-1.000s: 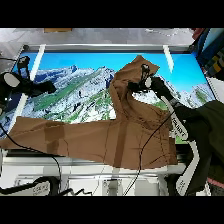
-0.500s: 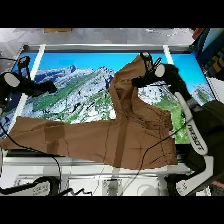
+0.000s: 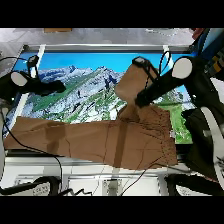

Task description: Fold the clothes and pants, and hang the long-sleeved shirts on hangers.

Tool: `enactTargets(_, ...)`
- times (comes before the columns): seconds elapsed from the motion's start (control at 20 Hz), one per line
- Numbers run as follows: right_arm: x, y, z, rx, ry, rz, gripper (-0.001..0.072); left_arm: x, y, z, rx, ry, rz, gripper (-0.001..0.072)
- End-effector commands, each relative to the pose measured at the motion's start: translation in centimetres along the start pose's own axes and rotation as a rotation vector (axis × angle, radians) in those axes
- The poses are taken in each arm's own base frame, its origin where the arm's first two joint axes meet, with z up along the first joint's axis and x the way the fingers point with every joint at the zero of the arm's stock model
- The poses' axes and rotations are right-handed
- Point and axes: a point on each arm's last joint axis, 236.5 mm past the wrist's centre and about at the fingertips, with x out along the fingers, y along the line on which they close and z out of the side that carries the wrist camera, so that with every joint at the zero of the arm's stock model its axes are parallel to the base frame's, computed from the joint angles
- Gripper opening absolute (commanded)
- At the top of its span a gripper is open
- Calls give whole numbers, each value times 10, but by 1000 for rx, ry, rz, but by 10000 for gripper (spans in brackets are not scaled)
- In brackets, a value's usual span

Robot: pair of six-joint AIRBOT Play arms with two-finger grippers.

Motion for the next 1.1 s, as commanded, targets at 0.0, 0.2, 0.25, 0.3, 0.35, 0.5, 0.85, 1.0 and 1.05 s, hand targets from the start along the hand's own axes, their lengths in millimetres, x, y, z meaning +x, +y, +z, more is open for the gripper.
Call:
enactTargets(0.0, -17, 61, -58, -118, 169, 92, 28, 9, -44, -4, 64, 4, -60, 697)
enactTargets(0.2, -31, 104, -74, -213, 162, 149, 28, 36, -100, -17, 100, 17, -122, 696)
enactTargets(0.25, -36, 117, -75, -241, 144, 177, 28, 49, -113, -22, 72, 23, -134, 696)
enactTargets(0.3, -41, 129, -76, -264, 127, 206, 27, 62, -123, -27, 41, 34, -143, 696)
enactTargets(0.35, -46, 140, -77, -285, 110, 232, 28, 75, -136, -36, 19, 56, -164, 696)
enactTargets(0.5, -52, 144, -77, -275, 83, 224, 165, 109, -179, -73, -26, 160, -278, 696)
enactTargets(0.85, -47, 122, -58, -199, 18, 117, 632, 153, -219, -64, 30, 188, -387, 579)
enactTargets(1.0, -47, 121, -50, -197, -13, 110, 632, 176, -232, -45, 117, 149, -405, 718)
enactTargets(1.05, -47, 121, -50, -197, -15, 110, 632, 185, -233, -41, 126, 141, -408, 719)
